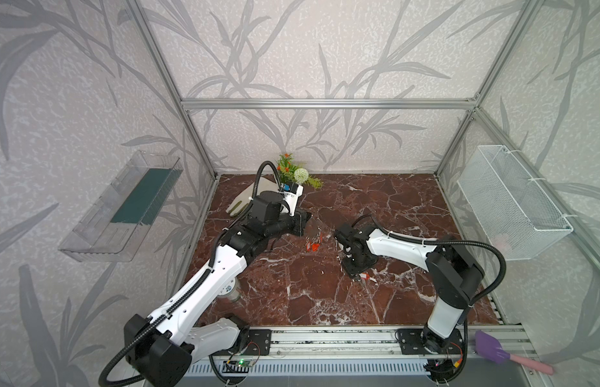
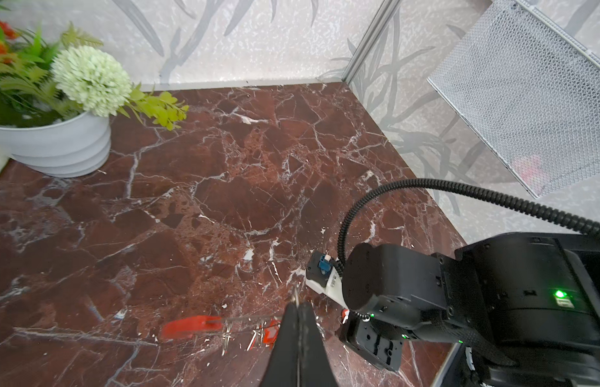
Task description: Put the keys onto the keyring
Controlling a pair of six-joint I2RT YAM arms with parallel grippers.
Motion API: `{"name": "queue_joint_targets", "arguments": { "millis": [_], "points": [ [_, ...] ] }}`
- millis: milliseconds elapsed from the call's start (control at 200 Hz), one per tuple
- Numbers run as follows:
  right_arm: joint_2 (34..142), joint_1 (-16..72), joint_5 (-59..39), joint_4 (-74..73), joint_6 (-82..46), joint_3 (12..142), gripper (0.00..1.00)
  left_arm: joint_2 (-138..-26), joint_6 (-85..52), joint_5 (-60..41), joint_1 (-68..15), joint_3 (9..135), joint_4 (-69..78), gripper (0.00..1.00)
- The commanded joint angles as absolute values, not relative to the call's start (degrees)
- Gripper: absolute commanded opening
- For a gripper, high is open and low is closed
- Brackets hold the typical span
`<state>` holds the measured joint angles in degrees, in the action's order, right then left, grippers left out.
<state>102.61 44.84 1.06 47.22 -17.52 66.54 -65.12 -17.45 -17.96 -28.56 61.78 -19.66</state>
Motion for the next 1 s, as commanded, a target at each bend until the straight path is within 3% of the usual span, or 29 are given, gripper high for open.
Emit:
{"name": "queue_joint_targets", "arguments": {
  "millis": [0,140,465,995],
  "points": [
    [103.00,45.09,0.91,49.09,-17.41,67.57,0.49,-62.64,-15.89,-15.10,-27.89,61.89,-19.44,0.00],
    [103.75,45.11,0.10,49.03,-17.46,67.01,0.34,-63.26,-16.25,-16.55,-27.76,61.92,-19.52,0.00],
    [104.12,45.94,-0.14,48.52,-17.48,65.81,0.35,-64.22,-16.35,-17.91,-27.61,62.14,-19.24,0.00],
    [104.53,45.88,1.41,48.22,-17.90,65.81,0.21,-64.98,-16.44,-18.67,-27.65,62.58,-19.15,0.00]
  ]
}}
